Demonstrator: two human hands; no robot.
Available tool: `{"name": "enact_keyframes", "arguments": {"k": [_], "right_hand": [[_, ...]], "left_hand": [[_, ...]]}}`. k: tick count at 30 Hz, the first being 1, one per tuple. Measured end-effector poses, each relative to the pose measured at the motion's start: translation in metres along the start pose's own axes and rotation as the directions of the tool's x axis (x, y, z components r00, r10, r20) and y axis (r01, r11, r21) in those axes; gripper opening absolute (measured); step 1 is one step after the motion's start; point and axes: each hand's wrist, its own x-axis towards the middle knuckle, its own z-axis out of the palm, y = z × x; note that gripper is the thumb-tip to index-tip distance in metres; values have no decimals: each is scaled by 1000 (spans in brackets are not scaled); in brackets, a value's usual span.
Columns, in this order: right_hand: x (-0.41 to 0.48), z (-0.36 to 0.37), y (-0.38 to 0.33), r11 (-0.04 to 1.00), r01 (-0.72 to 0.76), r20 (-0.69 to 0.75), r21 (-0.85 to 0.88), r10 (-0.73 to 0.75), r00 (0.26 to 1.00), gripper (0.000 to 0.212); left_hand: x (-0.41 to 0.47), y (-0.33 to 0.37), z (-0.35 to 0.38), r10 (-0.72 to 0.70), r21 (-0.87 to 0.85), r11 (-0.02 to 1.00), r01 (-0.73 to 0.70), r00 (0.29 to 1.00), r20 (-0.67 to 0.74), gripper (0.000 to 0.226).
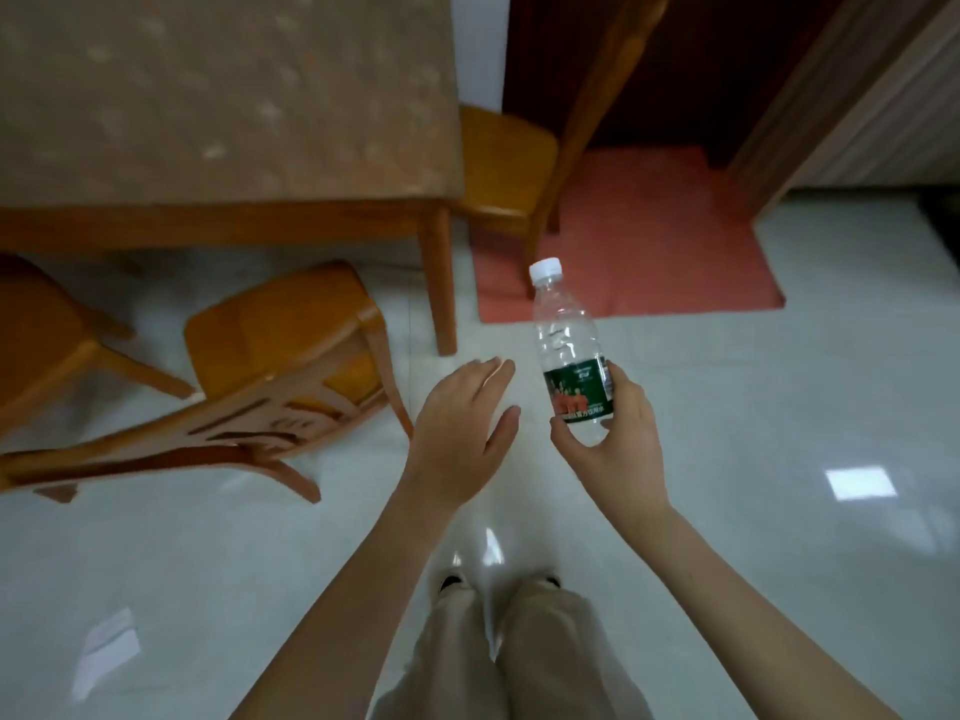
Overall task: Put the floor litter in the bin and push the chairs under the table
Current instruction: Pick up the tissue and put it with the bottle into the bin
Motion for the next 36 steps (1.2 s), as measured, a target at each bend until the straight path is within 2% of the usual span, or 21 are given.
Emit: {"name": "enact_keyframes", "arguments": {"k": [4,8,12,16,19,22,25,32,36], "right_hand": [[-15,-37,-61,988,147,13,40,-147,989,65],[-27,-48,-83,957,270,101,103,-280,955,65],[-41,-44,-75,944,305,274,126,-329,904,66],[-60,-32,-61,918,373,506,137,-388,770,63],[-76,-20,-55,885,426,615,190,-445,650,60],[-95,-7,-56,861,449,692,239,-475,544,58],[-115,3,-65,855,436,722,281,-488,491,62],[-176,32,-98,819,428,758,381,-542,363,64],[-222,62,-117,814,424,775,397,-545,320,61]], "left_hand": [[-19,37,-64,-12,88,996,20,996,-91,52],[-55,48,-90,-36,136,989,59,986,-164,51],[-115,47,-78,-262,174,936,306,936,-235,53],[-189,58,-52,-513,136,813,566,807,-293,52],[-241,76,-31,-669,71,689,721,670,-321,53],[-286,97,-21,-761,23,573,819,542,-356,53],[-325,116,-22,-811,-36,476,879,423,-405,51],[-407,132,-47,-829,-166,301,939,171,-532,47],[-461,120,-54,-837,-215,247,945,97,-538,47]]}}
